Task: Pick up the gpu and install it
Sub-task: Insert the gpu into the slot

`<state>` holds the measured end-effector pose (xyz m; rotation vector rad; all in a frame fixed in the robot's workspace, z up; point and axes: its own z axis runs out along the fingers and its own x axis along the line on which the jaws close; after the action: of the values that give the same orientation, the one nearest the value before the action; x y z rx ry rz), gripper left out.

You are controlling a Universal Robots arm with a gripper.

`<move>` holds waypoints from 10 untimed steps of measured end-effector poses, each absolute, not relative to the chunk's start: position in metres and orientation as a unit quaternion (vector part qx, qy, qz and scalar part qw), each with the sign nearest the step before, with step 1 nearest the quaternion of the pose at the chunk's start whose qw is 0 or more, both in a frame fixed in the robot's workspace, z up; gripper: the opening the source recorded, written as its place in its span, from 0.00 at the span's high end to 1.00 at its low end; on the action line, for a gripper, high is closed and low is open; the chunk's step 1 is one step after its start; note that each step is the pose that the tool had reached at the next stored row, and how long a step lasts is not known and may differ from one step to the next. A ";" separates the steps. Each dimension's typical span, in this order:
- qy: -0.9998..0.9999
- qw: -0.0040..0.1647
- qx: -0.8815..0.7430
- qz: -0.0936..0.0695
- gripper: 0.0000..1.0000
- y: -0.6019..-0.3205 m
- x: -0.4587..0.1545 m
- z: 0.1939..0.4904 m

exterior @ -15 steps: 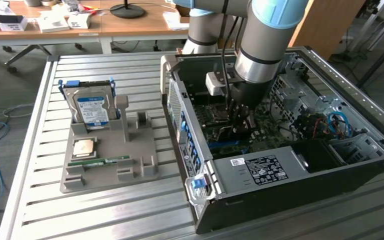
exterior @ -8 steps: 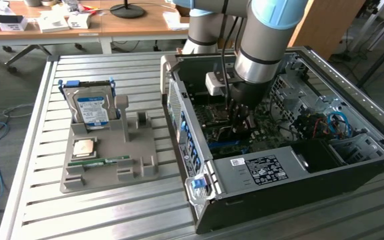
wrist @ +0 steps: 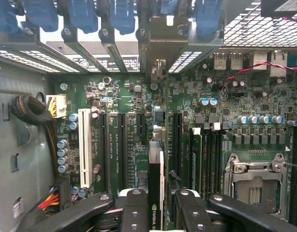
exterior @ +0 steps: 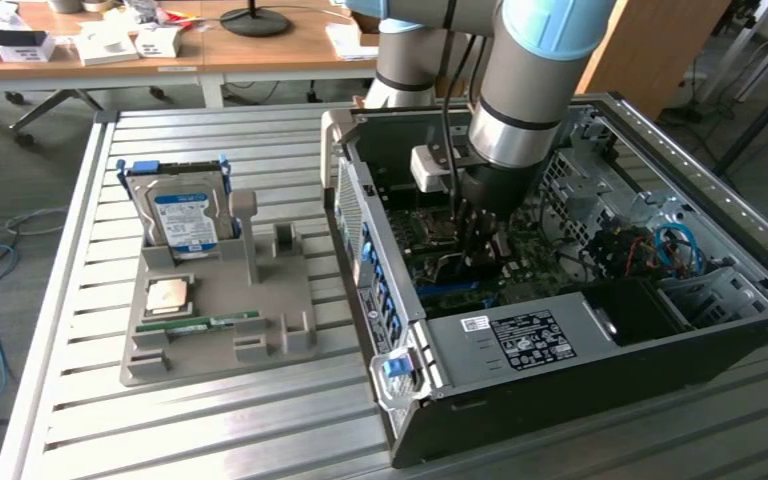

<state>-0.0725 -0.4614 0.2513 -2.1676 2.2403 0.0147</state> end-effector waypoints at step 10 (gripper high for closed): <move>0.719 0.012 -0.695 0.005 0.74 -0.461 -0.073 0.251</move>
<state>-0.0726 -0.4615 0.2507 -2.1679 2.2403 0.0146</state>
